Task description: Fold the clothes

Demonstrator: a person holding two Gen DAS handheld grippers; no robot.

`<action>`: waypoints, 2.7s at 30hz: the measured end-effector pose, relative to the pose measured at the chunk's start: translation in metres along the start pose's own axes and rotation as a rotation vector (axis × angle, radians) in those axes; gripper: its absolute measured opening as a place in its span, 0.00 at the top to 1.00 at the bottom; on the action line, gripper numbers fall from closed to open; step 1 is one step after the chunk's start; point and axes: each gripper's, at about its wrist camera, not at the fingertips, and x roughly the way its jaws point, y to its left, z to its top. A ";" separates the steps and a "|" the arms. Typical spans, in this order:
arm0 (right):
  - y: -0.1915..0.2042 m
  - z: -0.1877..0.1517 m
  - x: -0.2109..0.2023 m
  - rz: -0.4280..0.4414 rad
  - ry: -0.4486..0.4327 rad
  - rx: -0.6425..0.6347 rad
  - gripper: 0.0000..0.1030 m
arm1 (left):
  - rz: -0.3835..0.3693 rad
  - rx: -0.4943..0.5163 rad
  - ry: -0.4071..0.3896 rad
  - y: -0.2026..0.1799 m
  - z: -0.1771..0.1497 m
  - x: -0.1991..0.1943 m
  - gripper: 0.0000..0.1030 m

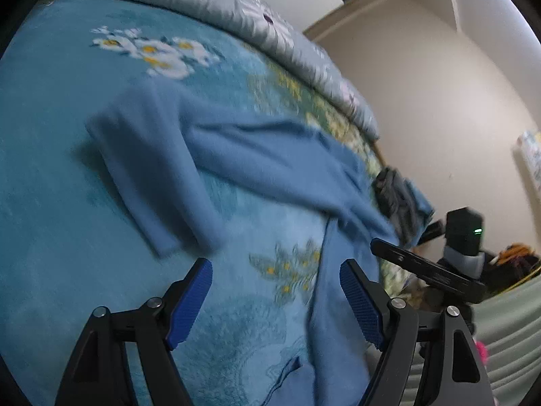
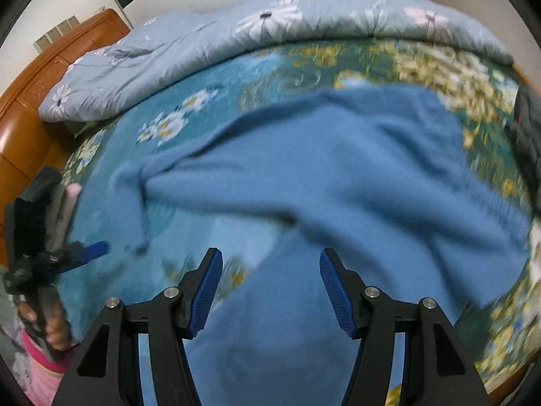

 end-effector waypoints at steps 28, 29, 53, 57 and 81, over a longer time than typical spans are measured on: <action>0.021 0.000 0.009 -0.049 -0.048 -0.004 1.00 | 0.103 0.237 0.139 -0.038 -0.083 0.028 0.21; 0.021 0.000 0.007 -0.040 -0.045 -0.009 0.99 | 0.105 0.250 0.143 -0.040 -0.084 0.029 0.22; -0.022 -0.024 0.021 0.034 0.040 0.189 0.99 | 0.202 0.446 0.087 -0.064 -0.104 0.025 0.95; -0.027 -0.025 0.015 0.034 0.030 0.201 0.99 | 0.354 0.328 -0.160 -0.038 -0.059 -0.027 0.95; -0.174 -0.053 -0.055 -0.085 -0.215 0.586 0.72 | 0.687 -0.179 -0.505 0.104 0.012 -0.124 0.79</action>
